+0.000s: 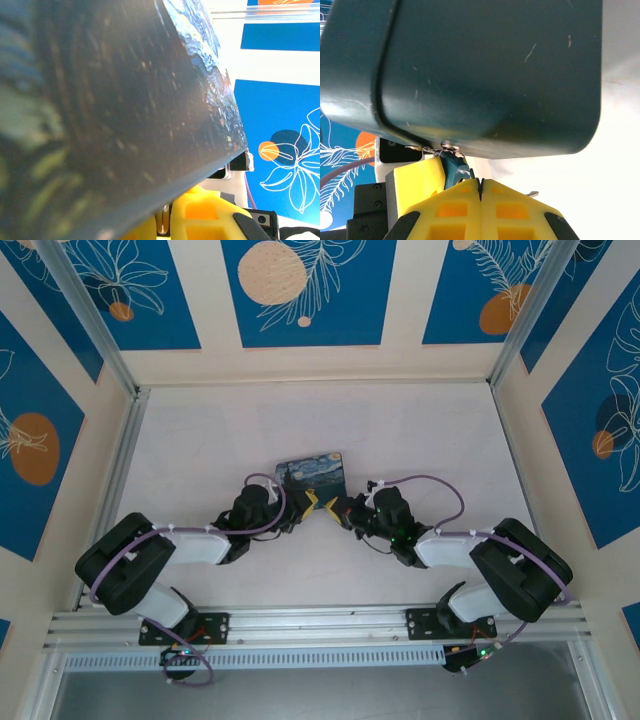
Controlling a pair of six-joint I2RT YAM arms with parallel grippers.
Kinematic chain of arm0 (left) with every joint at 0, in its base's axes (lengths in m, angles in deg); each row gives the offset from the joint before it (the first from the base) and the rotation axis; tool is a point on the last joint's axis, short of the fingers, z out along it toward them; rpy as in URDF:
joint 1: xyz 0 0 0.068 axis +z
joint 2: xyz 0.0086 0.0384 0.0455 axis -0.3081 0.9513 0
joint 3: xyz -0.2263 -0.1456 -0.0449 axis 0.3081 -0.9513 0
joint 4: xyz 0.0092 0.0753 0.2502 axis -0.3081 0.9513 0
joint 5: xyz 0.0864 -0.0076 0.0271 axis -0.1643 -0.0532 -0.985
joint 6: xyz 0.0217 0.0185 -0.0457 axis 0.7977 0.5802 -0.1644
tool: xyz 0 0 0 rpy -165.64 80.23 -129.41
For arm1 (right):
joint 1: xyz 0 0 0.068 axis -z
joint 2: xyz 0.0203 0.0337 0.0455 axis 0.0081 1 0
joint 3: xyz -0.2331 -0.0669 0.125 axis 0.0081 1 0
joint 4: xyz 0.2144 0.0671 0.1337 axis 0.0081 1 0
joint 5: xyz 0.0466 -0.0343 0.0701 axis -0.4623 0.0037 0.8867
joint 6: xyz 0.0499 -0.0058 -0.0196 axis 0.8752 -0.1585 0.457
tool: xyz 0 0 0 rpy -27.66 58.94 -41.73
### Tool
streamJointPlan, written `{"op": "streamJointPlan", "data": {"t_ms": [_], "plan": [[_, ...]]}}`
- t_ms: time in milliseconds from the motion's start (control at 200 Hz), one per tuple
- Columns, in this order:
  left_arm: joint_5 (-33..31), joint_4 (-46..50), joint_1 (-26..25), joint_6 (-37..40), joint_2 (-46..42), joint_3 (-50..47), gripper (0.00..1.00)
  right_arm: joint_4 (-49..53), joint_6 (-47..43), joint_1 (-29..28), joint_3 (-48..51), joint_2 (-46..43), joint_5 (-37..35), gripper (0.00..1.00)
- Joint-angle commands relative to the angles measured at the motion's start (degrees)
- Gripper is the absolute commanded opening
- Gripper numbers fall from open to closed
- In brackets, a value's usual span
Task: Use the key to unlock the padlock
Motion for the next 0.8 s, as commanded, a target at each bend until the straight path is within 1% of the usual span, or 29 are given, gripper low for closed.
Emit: {"op": "streamJointPlan", "data": {"t_ms": [0,610,795], "plan": [[-0.5,-1.0,0.4,-0.1,-1.0,1.2,0.0,-0.6,-0.8,0.0,0.2,-1.7,0.0,0.0],[-0.7,-0.9,0.4,0.1,-1.2,1.1,0.0,-0.1,-0.9,0.0,1.3,-3.3,-0.3,0.0],[-0.6,-1.0,0.4,0.0,-1.2,1.2,0.0,-0.1,-1.0,-0.1,0.2,-2.3,0.0,0.0]]}}
